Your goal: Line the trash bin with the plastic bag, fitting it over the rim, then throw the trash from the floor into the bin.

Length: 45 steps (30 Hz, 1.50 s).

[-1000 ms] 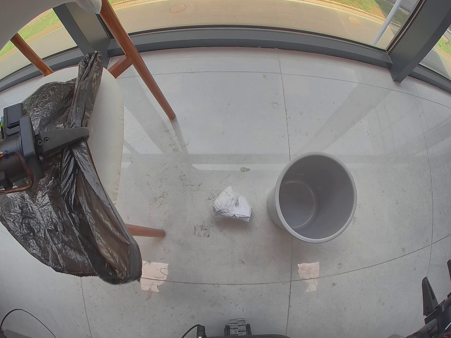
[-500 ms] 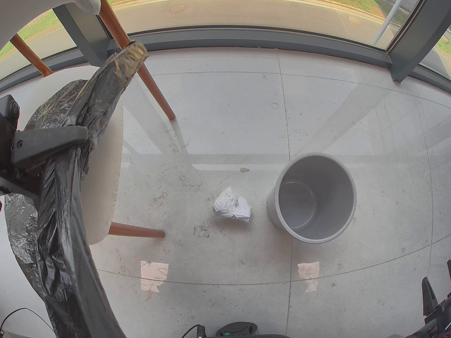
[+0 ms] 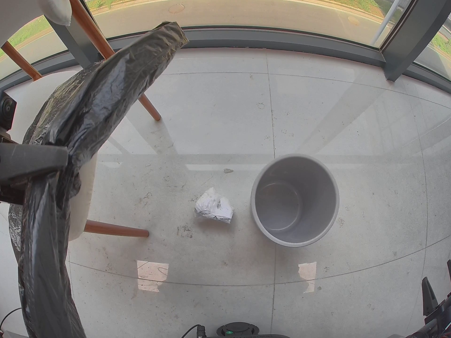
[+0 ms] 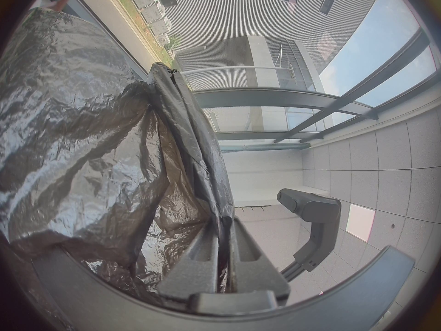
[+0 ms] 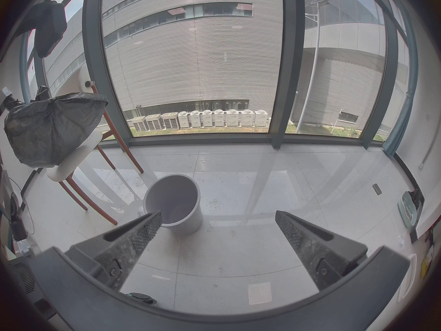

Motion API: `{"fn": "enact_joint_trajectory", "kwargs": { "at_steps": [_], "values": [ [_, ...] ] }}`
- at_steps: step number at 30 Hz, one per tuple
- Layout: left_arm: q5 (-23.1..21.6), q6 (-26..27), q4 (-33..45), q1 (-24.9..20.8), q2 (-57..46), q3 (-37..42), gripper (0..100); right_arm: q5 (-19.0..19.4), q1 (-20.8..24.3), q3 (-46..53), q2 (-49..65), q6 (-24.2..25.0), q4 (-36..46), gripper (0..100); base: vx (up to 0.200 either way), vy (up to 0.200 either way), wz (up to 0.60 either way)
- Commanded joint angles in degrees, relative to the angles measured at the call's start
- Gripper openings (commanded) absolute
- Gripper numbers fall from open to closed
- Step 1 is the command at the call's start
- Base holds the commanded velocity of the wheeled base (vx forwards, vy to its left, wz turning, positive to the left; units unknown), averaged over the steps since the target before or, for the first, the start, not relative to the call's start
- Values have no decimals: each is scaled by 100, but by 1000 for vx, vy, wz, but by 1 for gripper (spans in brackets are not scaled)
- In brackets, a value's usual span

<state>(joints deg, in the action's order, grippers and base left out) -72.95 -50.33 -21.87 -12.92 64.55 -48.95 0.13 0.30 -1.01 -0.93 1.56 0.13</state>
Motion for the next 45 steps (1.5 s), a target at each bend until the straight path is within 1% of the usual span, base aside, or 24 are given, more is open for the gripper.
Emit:
{"fn": "enact_joint_trajectory", "kwargs": {
  "at_steps": [1,7,9,10,11,12,14,15,17,19,23,27,29,31,35,36,38,42,45],
  "values": [
    [-185,-3,-1,-290,216,-106,0,4,5,101,40,2,4,100,0,-200,0],
    [-448,24,-10,-668,568,-212,0,4,5,101,40,2,4,100,0,-200,0],
    [-457,33,-19,-747,655,-256,0,4,5,101,40,2,4,100,0,-200,0],
    [-466,24,-98,-896,743,-273,0,4,5,101,40,2,4,100,0,-200,0],
    [-466,24,-98,-896,743,-273,0,4,5,101,40,2,4,100,0,-200,0],
    [-466,6,-256,-1046,858,-256,0,4,5,101,40,2,4,100,0,-200,0],
    [-466,6,-274,-1054,858,-256,0,-5,5,101,40,2,4,100,0,-200,0],
    [-466,6,-450,-1072,1025,-247,0,-5,5,101,40,2,4,100,0,-200,0],
    [-466,6,-520,-1072,1095,-265,0,4,5,101,40,2,4,100,0,-200,0],
    [-466,-3,-749,-1063,1279,-317,0,4,5,101,40,2,4,100,0,-200,0],
    [-457,-3,-977,-1028,1429,-309,0,4,5,101,40,2,4,100,0,0,0],
    [-448,68,-1285,-747,1666,-256,0,4,5,101,40,2,4,100,0,0,0],
    [-448,68,-1452,-694,1763,-247,0,4,5,101,40,2,4,100,0,0,0],
    [-457,59,-1812,-668,1939,-212,0,4,5,101,40,2,-5,100,0,0,0],
    [-475,59,-2418,-518,2167,43,0,4,5,101,40,2,4,100,0,0,0],
    [-475,59,-2418,-518,2167,43,0,4,5,101,40,2,4,100,0,0,0],
    [-483,41,-2814,-501,2290,333,0,4,5,101,40,2,4,100,0,0,0],
    [-483,24,-3148,-501,2334,614,0,4,5,101,40,2,4,100,0,0,0],
    [-483,24,-3183,-483,2334,667,0,4,5,101,40,2,4,100,0,0,0]
  ]
}}
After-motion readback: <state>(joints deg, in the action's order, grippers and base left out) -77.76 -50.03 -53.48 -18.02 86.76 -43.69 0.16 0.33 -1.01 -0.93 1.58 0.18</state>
